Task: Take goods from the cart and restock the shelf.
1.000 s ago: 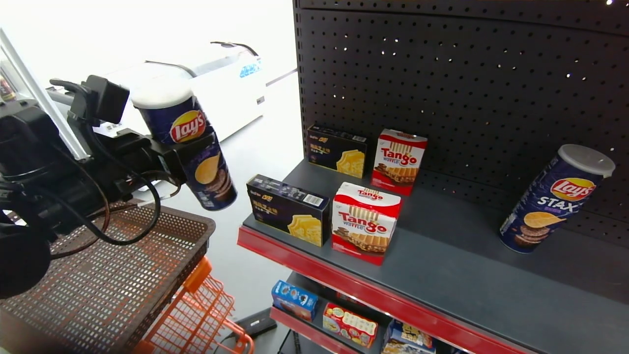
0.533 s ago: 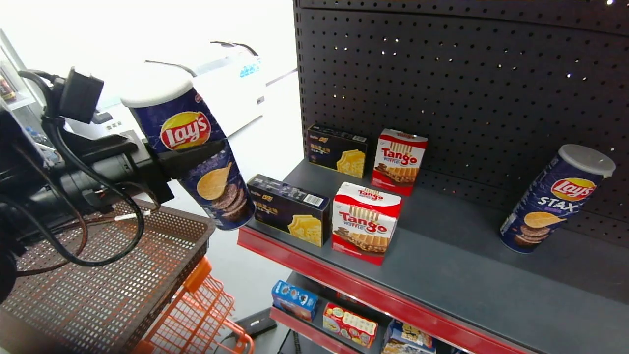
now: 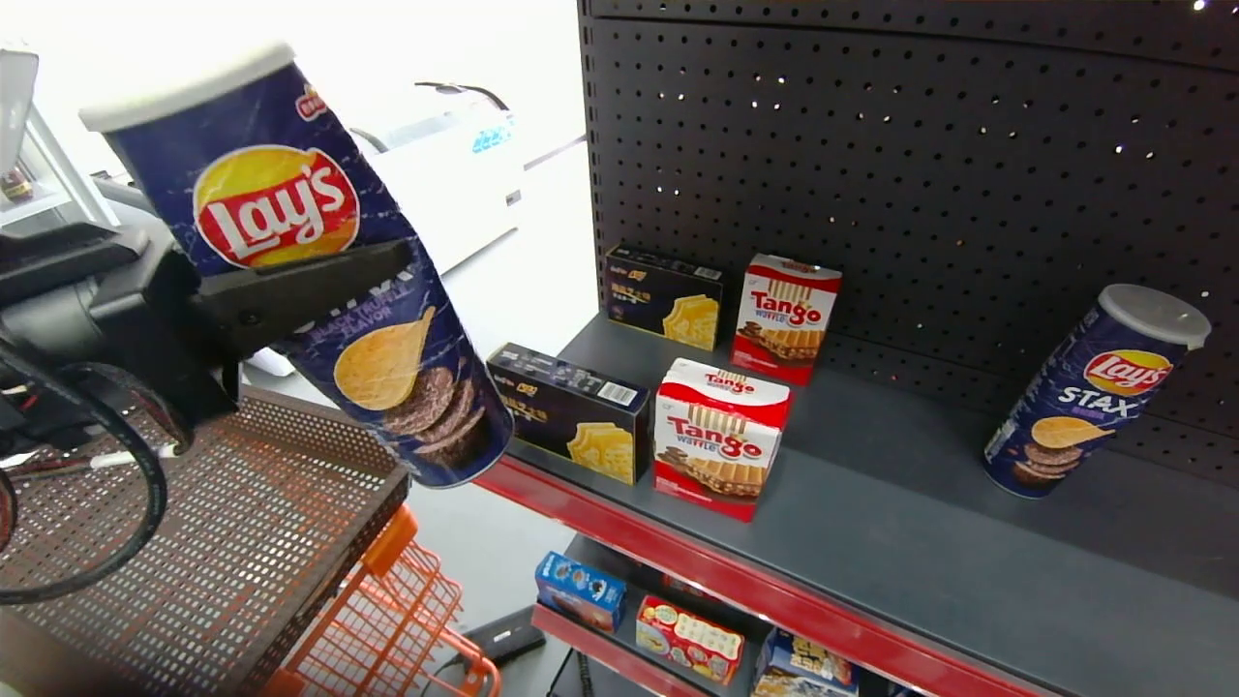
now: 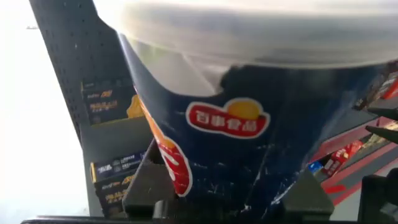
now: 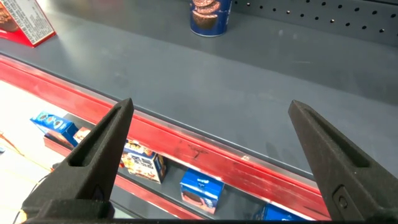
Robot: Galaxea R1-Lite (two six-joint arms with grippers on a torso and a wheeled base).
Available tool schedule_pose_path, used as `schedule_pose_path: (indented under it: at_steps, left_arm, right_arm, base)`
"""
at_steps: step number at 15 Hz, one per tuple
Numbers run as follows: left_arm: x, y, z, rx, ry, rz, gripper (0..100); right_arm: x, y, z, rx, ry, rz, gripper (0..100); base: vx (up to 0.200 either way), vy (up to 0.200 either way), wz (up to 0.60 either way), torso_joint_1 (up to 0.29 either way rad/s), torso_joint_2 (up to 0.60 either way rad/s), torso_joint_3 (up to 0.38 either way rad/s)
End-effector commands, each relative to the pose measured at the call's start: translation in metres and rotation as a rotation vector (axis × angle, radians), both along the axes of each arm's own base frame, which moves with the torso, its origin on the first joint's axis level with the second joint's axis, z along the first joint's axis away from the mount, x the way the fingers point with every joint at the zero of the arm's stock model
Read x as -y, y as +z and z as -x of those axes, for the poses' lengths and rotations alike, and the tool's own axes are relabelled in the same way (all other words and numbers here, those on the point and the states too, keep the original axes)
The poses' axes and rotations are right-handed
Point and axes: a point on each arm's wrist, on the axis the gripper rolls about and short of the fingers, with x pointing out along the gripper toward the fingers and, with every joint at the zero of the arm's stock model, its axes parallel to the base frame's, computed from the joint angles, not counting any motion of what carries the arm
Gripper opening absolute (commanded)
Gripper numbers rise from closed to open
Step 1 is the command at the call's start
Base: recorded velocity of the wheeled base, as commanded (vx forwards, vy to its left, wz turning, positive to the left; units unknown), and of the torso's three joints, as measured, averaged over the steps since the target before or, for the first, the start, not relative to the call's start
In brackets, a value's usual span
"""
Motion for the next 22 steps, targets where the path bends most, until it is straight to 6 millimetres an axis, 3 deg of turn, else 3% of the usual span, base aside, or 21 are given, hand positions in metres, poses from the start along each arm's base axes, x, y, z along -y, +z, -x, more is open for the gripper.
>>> schedule_pose_path:
  at_steps: [1,6,12,22]
  left_arm:
    - [0.007,0.002,0.000,0.004,-0.037,0.001,0]
    - [0.010,-0.009,0.000,-0.054,-0.039,-0.074,0]
    - [0.017,-0.005,0.001,-0.010,-0.068,-0.090,0]
    - [0.022,-0.001,0.004,0.006,-0.095,-0.086,0]
  right_arm:
    - [0.000,0.000,0.000,-0.001,-0.001,0.000,100]
    - [0.000,0.000,0.000,-0.001,0.000,0.003,100]
    - [0.000,0.000,0.000,-0.001,0.000,0.003,100]
    - [0.000,0.000,0.000,-0.001,0.000,0.003,100]
  base:
    - [0.000,0.000,0.00,0.000,0.00,0.000]
    - [0.000,0.000,0.00,0.000,0.00,0.000]
    - [0.000,0.000,0.00,0.000,0.00,0.000]
    - [0.000,0.000,-0.60,0.002,0.00,0.002]
